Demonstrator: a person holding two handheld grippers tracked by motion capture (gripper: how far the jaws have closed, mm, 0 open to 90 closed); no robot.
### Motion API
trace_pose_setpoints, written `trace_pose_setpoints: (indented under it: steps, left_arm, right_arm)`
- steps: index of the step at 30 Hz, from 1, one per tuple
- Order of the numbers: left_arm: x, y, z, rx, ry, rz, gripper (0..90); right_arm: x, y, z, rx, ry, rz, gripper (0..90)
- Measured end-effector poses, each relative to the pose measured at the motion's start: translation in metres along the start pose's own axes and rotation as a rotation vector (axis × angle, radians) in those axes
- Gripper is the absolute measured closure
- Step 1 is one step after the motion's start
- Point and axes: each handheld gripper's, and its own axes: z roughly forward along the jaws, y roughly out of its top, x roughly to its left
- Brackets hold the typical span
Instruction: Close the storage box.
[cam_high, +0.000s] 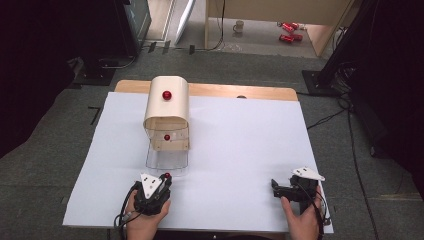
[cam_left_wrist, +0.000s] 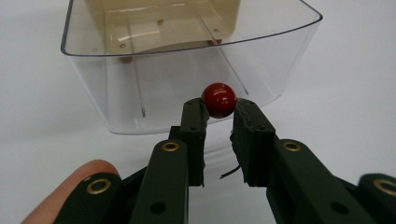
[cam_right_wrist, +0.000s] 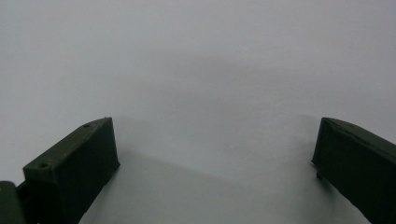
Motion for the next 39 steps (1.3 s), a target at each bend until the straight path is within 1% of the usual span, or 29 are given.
trace_pose_setpoints:
  steps: [4, 8, 21, 30, 39]
  left_arm:
    - [0.001, 0.005, 0.004, -0.004, 0.006, 0.008, 75.4]
    - [0.003, 0.01, 0.009, -0.006, 0.009, 0.007, 75.4]
    - [0.007, 0.016, 0.028, 0.0, 0.019, 0.004, 75.4]
    - [0.009, 0.021, 0.036, 0.005, 0.023, 0.009, 75.4]
    - [0.011, 0.028, 0.044, -0.002, 0.028, -0.005, 75.4]
  right_arm:
    - [0.0, 0.0, 0.0, 0.0, 0.0, 0.0, 0.0]
    - [0.0, 0.0, 0.0, 0.0, 0.0, 0.0, 0.0]
    - [0.0, 0.0, 0.0, 0.0, 0.0, 0.0, 0.0]
    - [0.0, 0.0, 0.0, 0.001, 0.0, -0.001, 0.0]
    - [0.0, 0.0, 0.0, 0.0, 0.0, 0.0, 0.0]
